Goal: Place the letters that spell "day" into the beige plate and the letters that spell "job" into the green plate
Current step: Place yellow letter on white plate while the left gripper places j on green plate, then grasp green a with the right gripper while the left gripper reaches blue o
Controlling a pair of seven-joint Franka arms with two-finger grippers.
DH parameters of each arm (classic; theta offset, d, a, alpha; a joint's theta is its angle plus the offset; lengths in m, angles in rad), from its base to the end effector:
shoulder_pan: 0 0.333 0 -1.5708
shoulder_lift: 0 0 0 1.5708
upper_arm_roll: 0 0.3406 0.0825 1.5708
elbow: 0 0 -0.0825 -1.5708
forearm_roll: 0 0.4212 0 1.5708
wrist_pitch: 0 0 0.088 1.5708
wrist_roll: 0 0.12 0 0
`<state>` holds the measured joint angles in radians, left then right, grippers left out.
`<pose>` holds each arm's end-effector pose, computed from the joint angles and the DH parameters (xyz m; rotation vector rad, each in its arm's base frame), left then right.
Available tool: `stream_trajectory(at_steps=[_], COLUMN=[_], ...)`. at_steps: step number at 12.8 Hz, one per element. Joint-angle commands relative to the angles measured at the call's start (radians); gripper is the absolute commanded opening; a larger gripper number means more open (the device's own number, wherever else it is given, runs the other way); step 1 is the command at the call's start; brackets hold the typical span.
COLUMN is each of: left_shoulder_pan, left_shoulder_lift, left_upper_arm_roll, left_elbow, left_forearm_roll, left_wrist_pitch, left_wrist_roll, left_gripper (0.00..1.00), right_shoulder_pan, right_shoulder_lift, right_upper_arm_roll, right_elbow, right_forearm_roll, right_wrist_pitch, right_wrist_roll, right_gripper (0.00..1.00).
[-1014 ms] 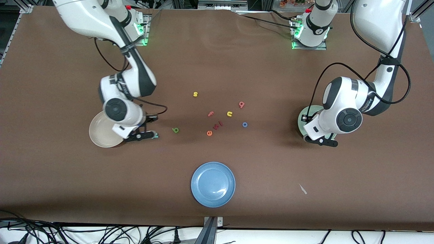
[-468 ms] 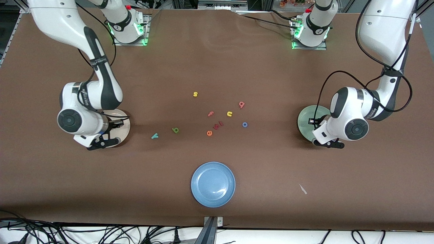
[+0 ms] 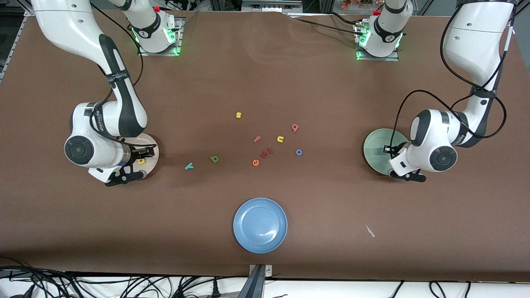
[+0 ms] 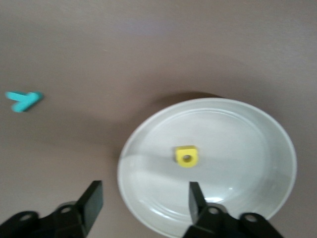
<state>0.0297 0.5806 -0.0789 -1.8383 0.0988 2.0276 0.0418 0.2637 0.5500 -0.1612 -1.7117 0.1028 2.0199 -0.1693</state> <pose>0.6319 -0.0233 0.1677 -3.0399 0.2249 0.5991 0.6777 0.0853 0.2418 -3.0915 -0.3567 0.3642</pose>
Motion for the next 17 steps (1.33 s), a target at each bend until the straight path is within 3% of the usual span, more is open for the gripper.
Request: stream_trajectory(at_steps=[1, 4, 6, 14, 17], left_shoulder_pan=[0.006, -0.007, -0.011, -0.025, -0.099], left_shoulder_lift=[0.001, -0.024, -0.053, -0.073, -0.033], left_upper_arm_roll=[-0.005, -0.010, -0.050, -0.294, -0.311], left_elbow=[-0.006, 0.004, 0.010, 0.083, 0.151], left_forearm_roll=[0.024, 0.024, 0.013, 0.007, 0.007], left_wrist_pitch=[0.010, -0.027, -0.061, -0.082, -0.075], left_wrist_roll=[0.012, 0.004, -0.003, -0.331, -0.460], left_gripper=[1.00, 1.00, 1.00, 1.00, 1.00], right_shoulder_pan=[0.028, 0.115, 0.159, 0.204, 0.261], right_shoulder_lift=[0.002, 0.002, 0.028, 0.090, 0.122], right_upper_arm_roll=[0.005, 0.005, 0.008, 0.097, 0.097], right_elbow=[0.029, 0.032, 0.053, 0.057, 0.050], right_forearm_roll=[0.063, 0.067, 0.067, 0.055, 0.038], right_wrist_pitch=[-0.040, -0.027, -0.006, 0.170, 0.264], right_wrist_roll=[0.094, 0.245, 0.322, 0.217, 0.215], right_gripper=[1.00, 1.00, 1.00, 1.00, 1.00])
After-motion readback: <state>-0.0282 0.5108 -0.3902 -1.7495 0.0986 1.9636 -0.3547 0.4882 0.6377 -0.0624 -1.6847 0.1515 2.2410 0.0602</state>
